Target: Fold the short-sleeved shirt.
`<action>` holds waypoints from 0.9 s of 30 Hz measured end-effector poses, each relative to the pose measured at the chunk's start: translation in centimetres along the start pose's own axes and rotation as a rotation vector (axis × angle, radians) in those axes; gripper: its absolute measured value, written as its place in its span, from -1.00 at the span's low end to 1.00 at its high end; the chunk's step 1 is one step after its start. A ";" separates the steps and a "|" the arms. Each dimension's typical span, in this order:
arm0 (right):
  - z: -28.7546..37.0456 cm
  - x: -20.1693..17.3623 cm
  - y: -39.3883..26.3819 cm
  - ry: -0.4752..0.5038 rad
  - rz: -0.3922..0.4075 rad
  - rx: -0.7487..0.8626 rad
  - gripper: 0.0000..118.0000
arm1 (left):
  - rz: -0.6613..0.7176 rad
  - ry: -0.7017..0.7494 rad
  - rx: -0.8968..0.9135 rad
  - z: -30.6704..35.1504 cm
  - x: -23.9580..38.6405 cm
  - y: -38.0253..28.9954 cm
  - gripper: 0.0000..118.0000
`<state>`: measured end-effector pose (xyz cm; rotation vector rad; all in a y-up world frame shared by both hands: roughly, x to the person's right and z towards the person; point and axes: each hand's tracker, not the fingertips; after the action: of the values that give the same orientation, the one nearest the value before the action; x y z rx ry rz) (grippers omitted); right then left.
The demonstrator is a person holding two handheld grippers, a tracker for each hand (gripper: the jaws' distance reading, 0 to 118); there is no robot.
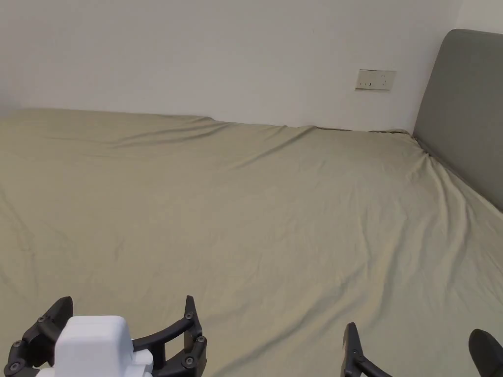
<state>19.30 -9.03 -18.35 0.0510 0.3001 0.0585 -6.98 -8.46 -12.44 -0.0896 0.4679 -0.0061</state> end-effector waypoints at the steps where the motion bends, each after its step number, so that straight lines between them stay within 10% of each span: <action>1: 0.0 0.0 0.0 0.001 -0.001 -0.002 1.00 | -0.001 0.000 -0.001 0.0 0.1 0.0 1.00; 10: -1.0 -0.1 0.0 0.012 -0.013 -0.038 1.00 | 0.001 -0.003 -0.014 -0.4 0.1 -0.2 1.00; 21: -2.5 0.7 1.6 0.163 -0.211 -0.129 1.00 | 0.008 -0.009 -0.022 -0.5 0.1 0.0 1.00; 27: -1.6 2.6 3.6 0.431 -0.518 -0.017 1.00 | 0.014 -0.012 -0.020 -0.4 0.0 0.2 1.00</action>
<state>21.12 -5.24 -20.43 -0.0588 0.7354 -0.4481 -7.21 -8.26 -12.83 -0.1058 0.4571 0.0123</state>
